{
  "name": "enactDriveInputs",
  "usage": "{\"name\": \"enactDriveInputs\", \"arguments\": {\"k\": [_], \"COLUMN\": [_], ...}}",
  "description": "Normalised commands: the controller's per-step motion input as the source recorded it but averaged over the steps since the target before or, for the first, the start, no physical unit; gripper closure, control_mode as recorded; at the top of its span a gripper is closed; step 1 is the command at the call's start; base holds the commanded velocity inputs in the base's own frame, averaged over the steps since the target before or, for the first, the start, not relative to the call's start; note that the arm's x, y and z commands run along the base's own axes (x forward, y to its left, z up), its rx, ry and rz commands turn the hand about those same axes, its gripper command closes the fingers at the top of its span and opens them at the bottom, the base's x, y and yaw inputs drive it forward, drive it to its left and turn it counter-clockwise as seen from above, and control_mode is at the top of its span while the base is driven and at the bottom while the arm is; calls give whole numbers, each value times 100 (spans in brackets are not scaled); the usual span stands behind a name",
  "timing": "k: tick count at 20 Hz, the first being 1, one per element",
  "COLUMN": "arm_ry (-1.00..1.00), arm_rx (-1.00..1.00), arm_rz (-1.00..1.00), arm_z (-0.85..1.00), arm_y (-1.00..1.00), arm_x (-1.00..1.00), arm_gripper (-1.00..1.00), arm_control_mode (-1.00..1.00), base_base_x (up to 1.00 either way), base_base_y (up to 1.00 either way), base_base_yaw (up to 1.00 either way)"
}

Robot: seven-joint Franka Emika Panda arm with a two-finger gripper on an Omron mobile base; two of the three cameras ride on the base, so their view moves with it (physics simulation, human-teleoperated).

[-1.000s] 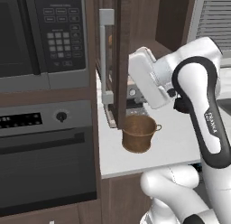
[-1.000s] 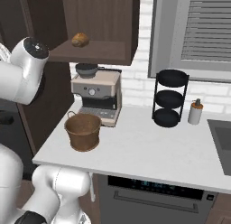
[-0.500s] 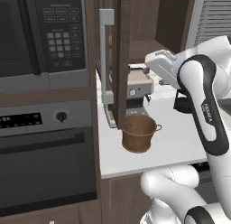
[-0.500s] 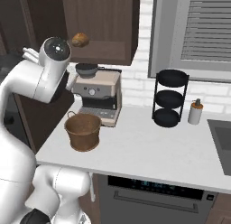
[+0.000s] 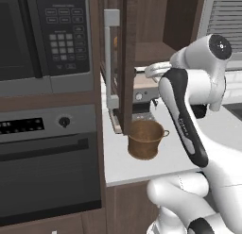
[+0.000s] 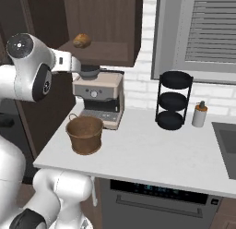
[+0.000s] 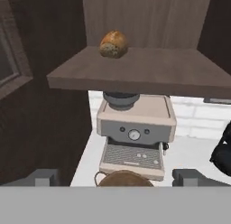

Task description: Open the cabinet, pick up the bread from the cabinet and place it in the basket. Then move the basket to the dining counter.

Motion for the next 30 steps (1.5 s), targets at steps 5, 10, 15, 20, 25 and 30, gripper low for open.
{"name": "enactDriveInputs", "arguments": {"k": [5,10,15,20,25,30], "arm_ry": [-3,1,3,11,-2,1], "arm_rx": [-10,8,24,37,3,0], "arm_rz": [-14,-5,0,0,0,0], "arm_z": [38,31,14,-9,-3,0], "arm_y": [-30,-7,0,1,33,22], "arm_x": [31,40,36,33,4,48], "arm_gripper": [-100,-100,-100,-100,-100,-100], "arm_control_mode": [-100,-100,-100,-100,-100,-100], "base_base_x": [0,0,0,0,0,0], "base_base_y": [0,0,0,0,0,0], "base_base_yaw": [0,0,0,0,0,0]}}
